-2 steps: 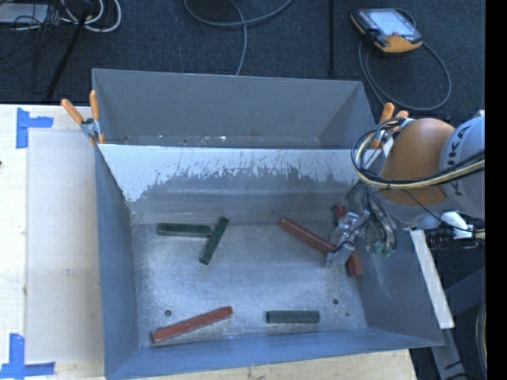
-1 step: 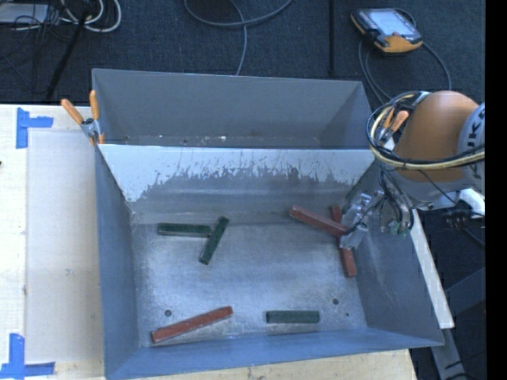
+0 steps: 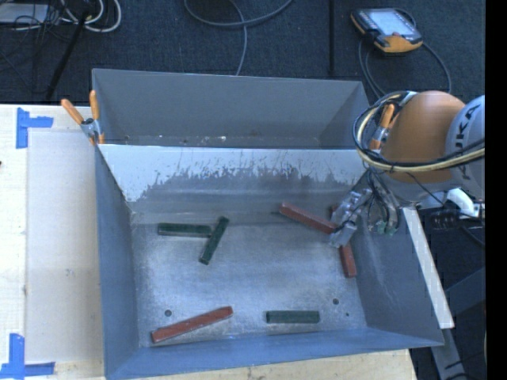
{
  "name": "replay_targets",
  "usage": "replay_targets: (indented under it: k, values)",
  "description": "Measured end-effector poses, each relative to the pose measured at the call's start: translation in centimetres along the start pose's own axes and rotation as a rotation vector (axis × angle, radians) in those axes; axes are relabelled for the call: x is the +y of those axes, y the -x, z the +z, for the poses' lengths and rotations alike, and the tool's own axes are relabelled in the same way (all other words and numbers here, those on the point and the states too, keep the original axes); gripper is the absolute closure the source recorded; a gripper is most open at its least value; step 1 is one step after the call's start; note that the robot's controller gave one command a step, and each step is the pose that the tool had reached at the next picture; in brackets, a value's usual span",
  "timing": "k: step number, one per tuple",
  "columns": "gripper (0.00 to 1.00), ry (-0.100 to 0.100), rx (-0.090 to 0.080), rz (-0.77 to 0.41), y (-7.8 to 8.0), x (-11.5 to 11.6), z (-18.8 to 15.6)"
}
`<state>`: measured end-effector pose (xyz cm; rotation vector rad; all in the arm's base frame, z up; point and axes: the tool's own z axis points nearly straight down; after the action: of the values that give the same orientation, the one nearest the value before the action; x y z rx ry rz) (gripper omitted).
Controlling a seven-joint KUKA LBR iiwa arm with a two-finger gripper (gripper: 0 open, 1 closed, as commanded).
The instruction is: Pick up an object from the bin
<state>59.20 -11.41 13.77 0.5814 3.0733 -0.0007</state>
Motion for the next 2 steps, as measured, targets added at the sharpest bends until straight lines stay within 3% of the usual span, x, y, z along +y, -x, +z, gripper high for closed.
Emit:
replay_targets:
  k: [1, 2]
  values:
    - [1.0, -0.004, 0.024, -0.002, 0.5, 0.2, -2.1]
    - [1.0, 0.0, 0.0, 0.018, 1.1, 0.2, -0.9]
